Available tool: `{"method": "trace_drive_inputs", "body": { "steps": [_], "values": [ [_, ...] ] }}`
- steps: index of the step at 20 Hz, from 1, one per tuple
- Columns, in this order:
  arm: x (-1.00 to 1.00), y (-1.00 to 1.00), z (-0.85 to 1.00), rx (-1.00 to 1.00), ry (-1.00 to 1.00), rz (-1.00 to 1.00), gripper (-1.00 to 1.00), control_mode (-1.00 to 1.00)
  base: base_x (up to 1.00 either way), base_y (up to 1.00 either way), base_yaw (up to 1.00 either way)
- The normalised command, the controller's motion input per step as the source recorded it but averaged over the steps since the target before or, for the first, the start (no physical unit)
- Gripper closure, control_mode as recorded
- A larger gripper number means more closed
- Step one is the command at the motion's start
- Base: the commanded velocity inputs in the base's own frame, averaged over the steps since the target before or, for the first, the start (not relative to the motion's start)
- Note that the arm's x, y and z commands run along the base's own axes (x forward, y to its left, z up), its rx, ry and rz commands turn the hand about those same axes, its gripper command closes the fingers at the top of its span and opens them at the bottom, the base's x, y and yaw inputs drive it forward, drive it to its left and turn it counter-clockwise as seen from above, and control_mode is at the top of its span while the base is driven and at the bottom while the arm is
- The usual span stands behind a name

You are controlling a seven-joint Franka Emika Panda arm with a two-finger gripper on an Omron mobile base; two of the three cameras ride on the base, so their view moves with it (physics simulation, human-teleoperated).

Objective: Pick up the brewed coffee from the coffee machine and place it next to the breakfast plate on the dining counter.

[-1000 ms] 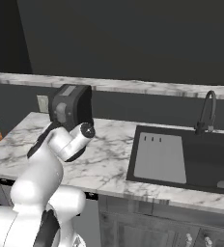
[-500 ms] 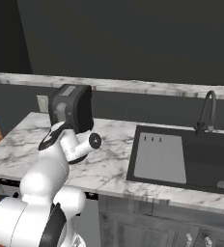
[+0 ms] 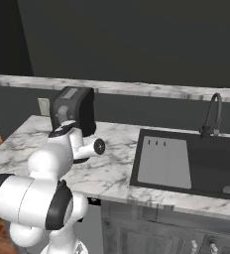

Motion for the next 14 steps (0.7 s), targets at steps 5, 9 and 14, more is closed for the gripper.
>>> {"method": "trace_drive_inputs", "body": {
  "steps": [5,9,14],
  "values": [
    [0.23,0.05,-0.15,0.00,0.00,0.01,-1.00,-1.00,0.00,0.00,0.00],
    [0.13,0.00,-0.22,0.00,0.00,0.04,-1.00,-1.00,0.00,0.00,0.00],
    [0.12,0.00,-0.20,0.00,0.00,0.05,-1.00,-1.00,0.00,0.00,0.00]
  ]
}}
